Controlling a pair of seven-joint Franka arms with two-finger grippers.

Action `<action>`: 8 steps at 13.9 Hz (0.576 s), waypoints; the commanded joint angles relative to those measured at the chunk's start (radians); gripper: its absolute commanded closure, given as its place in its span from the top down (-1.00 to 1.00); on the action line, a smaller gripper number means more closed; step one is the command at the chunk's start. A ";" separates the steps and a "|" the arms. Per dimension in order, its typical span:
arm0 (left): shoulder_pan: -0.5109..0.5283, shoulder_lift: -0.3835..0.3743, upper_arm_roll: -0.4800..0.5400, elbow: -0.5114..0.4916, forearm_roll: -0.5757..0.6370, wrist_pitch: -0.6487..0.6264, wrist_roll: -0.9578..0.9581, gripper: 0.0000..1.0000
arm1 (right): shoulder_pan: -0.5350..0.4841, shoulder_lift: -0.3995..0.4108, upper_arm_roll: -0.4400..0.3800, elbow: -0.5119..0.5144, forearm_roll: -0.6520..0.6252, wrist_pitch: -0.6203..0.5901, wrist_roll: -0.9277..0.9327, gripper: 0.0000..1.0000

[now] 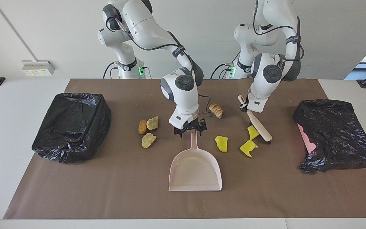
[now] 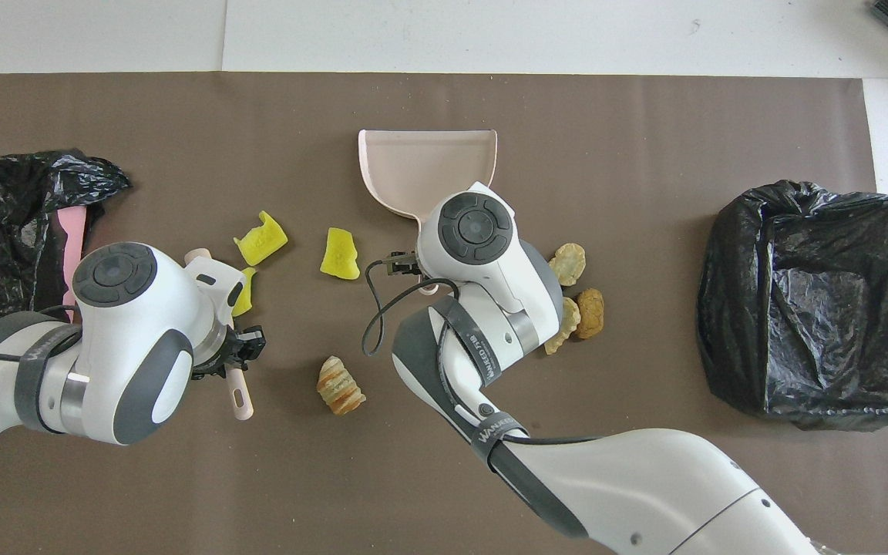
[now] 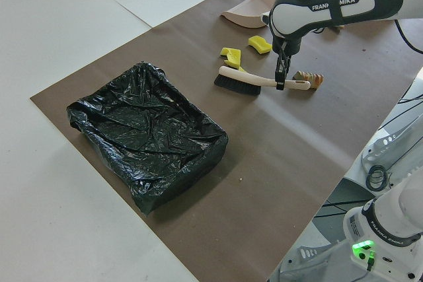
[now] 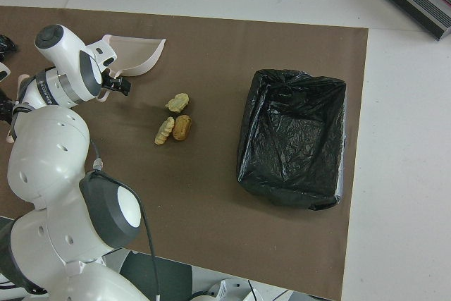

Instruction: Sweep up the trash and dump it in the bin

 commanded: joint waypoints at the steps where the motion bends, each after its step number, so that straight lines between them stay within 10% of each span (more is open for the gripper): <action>1: -0.054 0.004 0.004 0.006 -0.002 0.014 0.121 -1.00 | -0.016 0.040 0.012 0.069 0.023 -0.010 0.009 1.00; 3: -0.122 0.002 0.004 0.007 -0.004 0.022 0.124 -1.00 | -0.013 0.040 0.012 0.069 0.027 -0.012 0.010 0.78; 8: -0.133 0.005 0.011 0.026 -0.003 0.027 0.295 -1.00 | -0.016 0.042 0.012 0.092 0.022 -0.020 0.010 -1.00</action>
